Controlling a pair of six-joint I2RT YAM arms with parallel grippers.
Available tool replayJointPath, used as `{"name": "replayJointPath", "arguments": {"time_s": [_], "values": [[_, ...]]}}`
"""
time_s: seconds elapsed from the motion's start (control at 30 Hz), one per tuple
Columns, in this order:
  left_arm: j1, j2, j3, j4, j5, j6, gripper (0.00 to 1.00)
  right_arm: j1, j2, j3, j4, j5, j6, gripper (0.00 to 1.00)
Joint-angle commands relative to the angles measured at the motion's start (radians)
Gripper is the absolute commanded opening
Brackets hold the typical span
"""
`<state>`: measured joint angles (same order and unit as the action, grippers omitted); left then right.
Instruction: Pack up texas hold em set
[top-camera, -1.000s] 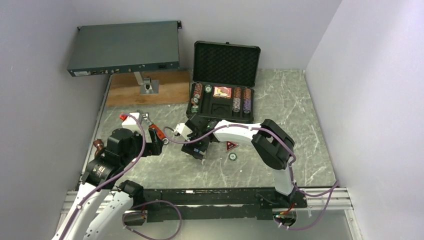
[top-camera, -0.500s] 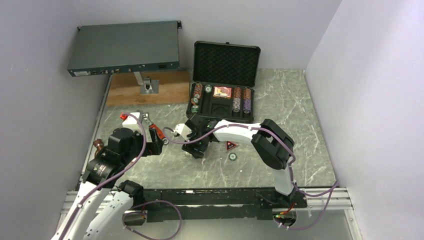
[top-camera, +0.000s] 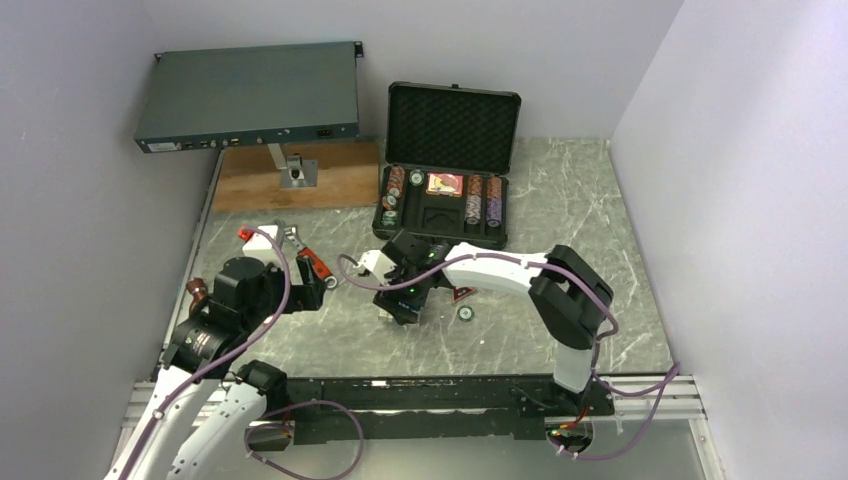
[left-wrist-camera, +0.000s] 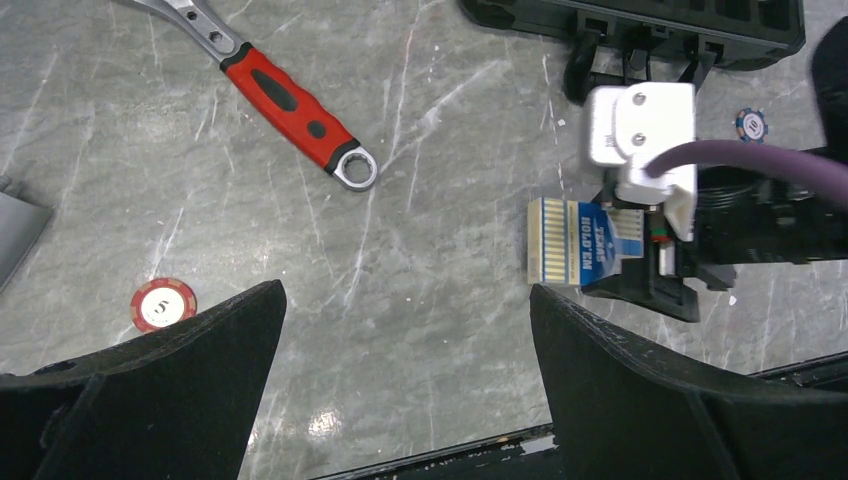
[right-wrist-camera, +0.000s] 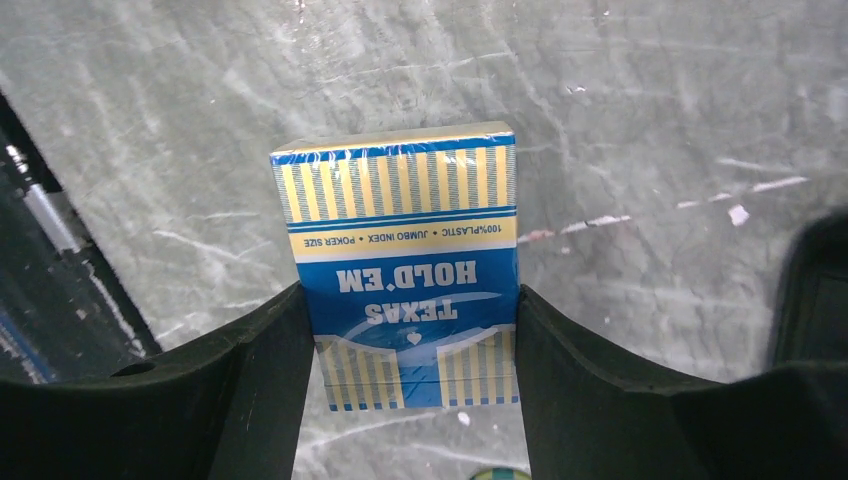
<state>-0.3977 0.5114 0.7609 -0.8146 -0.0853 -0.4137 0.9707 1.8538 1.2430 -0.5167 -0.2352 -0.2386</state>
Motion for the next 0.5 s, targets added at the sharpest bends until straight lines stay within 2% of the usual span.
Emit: {"name": "replayJointPath", "arguments": {"time_s": [0.0,0.3,0.47], "values": [[0.003,-0.023,0.009,0.011,-0.015,-0.013,0.99,0.005,-0.109,-0.005,-0.017,0.018,-0.002,0.0],[0.004,-0.001,0.014,0.013,0.004,-0.007,0.99,-0.028,-0.205,0.009,-0.057,0.064,-0.092,0.0],[0.034,-0.009,0.009,0.026,0.027,0.003,0.99,-0.08,-0.233,0.058,-0.071,0.026,-0.158,0.0]]}}
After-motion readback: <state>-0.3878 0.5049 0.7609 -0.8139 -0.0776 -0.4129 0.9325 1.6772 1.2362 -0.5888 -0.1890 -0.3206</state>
